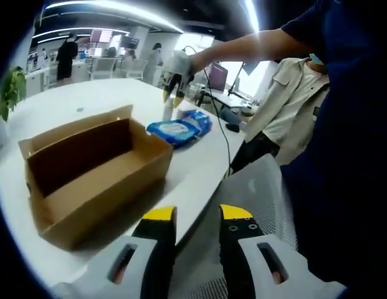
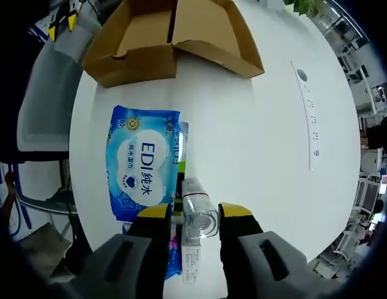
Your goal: Operate the shoe box by opening the lid, removing the specified soft item, and placing it in the target area until the item is outside and the box remains undamaged.
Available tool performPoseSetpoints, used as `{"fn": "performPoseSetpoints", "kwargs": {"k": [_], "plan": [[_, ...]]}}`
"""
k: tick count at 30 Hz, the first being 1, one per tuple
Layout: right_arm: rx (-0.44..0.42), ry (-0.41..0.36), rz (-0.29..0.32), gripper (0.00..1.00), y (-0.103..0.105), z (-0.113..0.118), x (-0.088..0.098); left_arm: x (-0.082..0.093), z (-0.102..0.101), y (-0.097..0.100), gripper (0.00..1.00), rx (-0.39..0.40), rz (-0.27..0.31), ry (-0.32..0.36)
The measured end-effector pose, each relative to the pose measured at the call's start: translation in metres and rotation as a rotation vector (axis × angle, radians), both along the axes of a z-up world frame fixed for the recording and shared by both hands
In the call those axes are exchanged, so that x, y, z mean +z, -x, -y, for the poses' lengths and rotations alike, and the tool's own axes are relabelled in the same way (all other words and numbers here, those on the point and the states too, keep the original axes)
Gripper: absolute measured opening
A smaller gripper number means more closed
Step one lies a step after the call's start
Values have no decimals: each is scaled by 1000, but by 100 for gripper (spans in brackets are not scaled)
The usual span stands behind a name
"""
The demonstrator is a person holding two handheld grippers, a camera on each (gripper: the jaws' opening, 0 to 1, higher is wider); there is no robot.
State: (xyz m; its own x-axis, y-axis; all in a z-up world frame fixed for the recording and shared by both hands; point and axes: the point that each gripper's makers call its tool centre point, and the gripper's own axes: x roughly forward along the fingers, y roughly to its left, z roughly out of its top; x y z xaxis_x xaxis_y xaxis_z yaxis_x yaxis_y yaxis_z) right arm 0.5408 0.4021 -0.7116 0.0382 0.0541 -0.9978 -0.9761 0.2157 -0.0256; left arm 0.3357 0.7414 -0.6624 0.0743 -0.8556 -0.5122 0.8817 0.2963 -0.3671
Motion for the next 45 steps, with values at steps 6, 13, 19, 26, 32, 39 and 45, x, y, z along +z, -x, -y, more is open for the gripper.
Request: {"fn": "performPoseSetpoints", "kwargs": {"k": [6,13,19,26,32,39,45], "plan": [[-6,0,6,29,-3,0,-1,-1,-1,3,24,0,-3,-5],[-1,-13,13,29,-5,-3,7,0,-1,3,24,4,1,-2],[-8,3,14,27,-4,1,6,3,1,3,24,-3,9,4],[-3,7,25,21,-2,1,3,2,-4,9,24,5,10,-1],[-7,15,37,18,-2,3,3,3,-5,12,24,8,9,-5],[-4,17,47,18,-3,6,3,4,-2,13,24,6,14,-3],[-2,10,47,19,-3,5,4,3,-1,13,24,6,13,-5]]}}
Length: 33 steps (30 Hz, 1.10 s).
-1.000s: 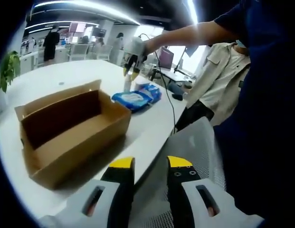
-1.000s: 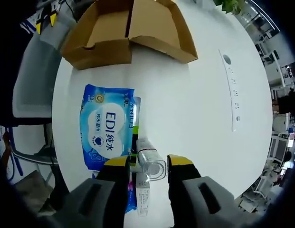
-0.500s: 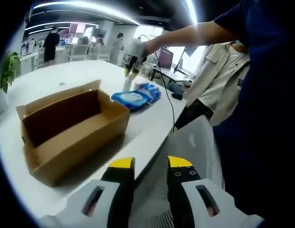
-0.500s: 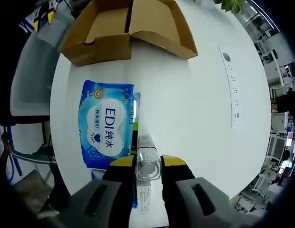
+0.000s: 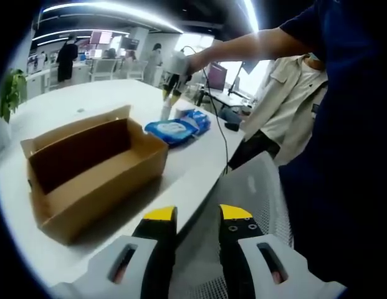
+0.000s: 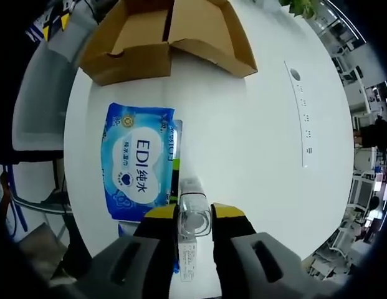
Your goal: Operate the shoe box by opening the lid, removing the specified soft item, and placing it in the target area until the item is outside and the box remains undamaged.
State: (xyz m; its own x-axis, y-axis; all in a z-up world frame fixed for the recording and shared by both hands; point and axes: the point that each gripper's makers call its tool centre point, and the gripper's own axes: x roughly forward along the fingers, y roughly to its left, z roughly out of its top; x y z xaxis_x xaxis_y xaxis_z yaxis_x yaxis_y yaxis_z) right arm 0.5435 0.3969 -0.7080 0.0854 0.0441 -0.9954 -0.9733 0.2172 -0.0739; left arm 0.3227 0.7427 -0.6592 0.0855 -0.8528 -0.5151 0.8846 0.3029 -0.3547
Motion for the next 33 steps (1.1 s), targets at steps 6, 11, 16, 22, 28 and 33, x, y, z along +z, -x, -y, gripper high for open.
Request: {"fn": "performPoseSetpoints", "kwargs": {"k": [6,11,16,22,28,33], "plan": [[-4,-4,0,22,1,0,3,0,1,1,24,0,-2,3],[-6,-4,3,22,1,2,5,0,2,1,24,-2,1,5],[-19,-7,10,22,0,3,6,0,1,3,24,-4,-1,6],[-29,-10,17,23,-3,3,6,-1,0,3,24,-4,-4,5],[-31,-15,17,23,-4,3,7,-1,0,2,24,-1,-6,8],[-34,-15,20,23,-6,4,12,-2,1,2,24,-1,-5,9]]}}
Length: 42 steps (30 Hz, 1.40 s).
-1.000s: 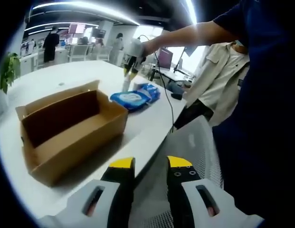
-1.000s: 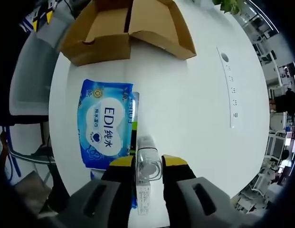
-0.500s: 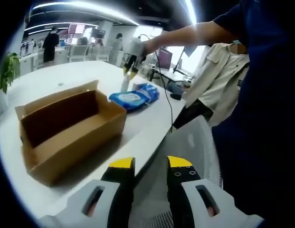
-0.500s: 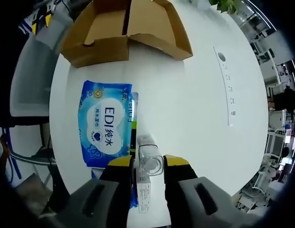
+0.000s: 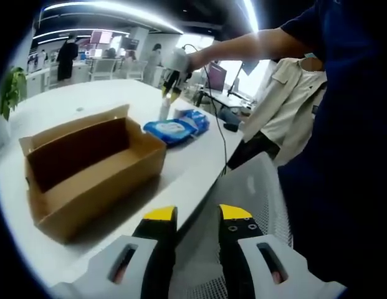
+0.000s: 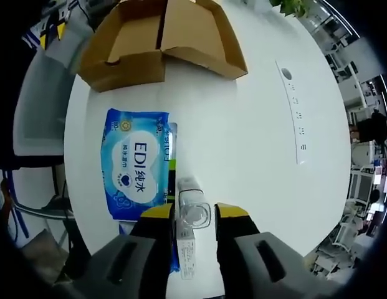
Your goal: Operate the shoe box by opening the lid, removing the specified soft item, and placing it in the target area until the item is outside and the box remains undamaged.
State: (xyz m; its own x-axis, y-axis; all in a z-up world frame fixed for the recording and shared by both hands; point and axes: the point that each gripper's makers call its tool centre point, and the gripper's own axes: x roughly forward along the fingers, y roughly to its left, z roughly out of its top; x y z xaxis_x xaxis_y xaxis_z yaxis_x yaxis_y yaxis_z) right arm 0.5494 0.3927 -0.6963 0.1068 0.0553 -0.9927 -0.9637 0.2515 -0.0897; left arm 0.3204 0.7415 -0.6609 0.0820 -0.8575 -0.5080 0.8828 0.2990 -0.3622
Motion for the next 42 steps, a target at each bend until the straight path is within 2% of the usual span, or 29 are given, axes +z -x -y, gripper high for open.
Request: {"fn": "performPoseSetpoints", "kwargs": {"k": [5,10,14,20,29,37,42], "plan": [[15,-10,20,24,0,-5,13,1,2,-1,24,0,1,7],[22,-40,62,25,-3,-14,41,2,3,-4,24,-2,7,18],[21,-40,91,26,-4,-15,55,4,3,-8,24,-5,21,24],[-34,-95,142,28,4,-24,73,13,-3,-17,24,12,51,39],[-90,-149,207,28,31,-40,86,26,-19,-33,25,49,106,48],[-168,-186,242,29,53,-47,87,36,-34,-48,26,83,174,33],[-227,-248,280,29,66,-60,89,44,-45,-62,27,128,209,35]]}}
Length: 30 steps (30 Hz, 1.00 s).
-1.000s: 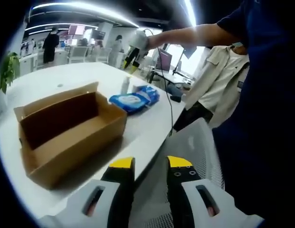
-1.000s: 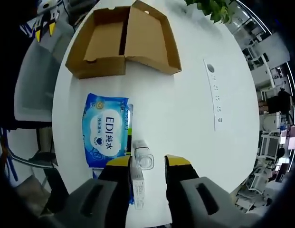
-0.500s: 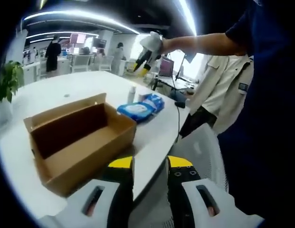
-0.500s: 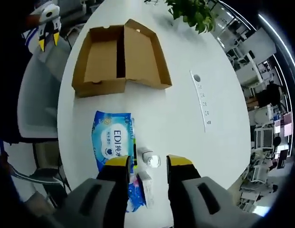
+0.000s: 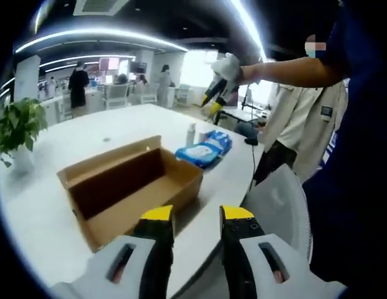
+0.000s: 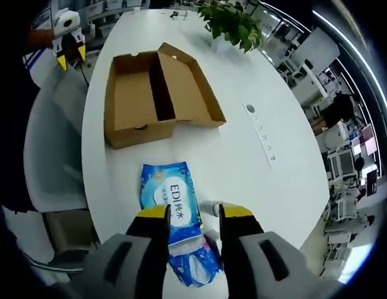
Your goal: Operate the shoe box by opening the lid, removing the specified soft item, and placing it in the target area until the item is outside and the box remains undamaged.
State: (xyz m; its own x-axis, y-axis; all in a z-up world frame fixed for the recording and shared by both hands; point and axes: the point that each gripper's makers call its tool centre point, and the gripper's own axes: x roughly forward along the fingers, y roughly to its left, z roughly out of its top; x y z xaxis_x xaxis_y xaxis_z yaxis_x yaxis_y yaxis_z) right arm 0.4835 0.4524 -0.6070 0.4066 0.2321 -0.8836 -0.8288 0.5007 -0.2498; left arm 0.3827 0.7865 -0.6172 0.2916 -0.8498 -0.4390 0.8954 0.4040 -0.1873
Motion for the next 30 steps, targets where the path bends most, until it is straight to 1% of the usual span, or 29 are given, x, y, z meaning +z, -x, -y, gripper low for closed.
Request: {"fn": "performPoseSetpoints", "kwargs": {"k": [5,6,7,9,12,14,16,18,22,24,25,26,27,30], "plan": [[-81,-46,44,28,5,-4,0,6,-12,-16,27,55,18,1],[-113,-60,56,28,5,-5,0,7,-15,-21,27,69,22,2],[-125,-65,58,28,6,-5,-2,7,-18,-24,27,85,24,1],[-144,-75,84,27,7,-8,-1,8,-25,-33,27,118,35,-8],[-192,-107,105,27,9,-14,-3,8,-34,-44,27,158,35,-9],[-197,-117,110,27,13,-20,-4,6,-39,-49,27,176,34,-19],[-211,-123,114,26,16,-22,-9,8,-43,-53,27,193,35,-14],[-240,-143,122,25,17,-26,-13,7,-45,-57,27,207,35,-19],[-271,-165,125,25,22,-34,-20,2,-54,-67,26,259,33,-41],[-314,-203,143,24,23,-39,-21,-3,-60,-73,26,304,28,-77],[-343,-247,148,24,24,-45,-21,-8,-65,-76,26,330,31,-113],[-358,-279,158,24,24,-48,-21,-10,-66,-79,25,341,36,-116],[-407,-311,181,25,23,-50,-20,-14,-70,-83,25,380,24,-132],[-468,-372,215,24,25,-58,-21,-18,-74,-88,26,415,22,-143]]}}
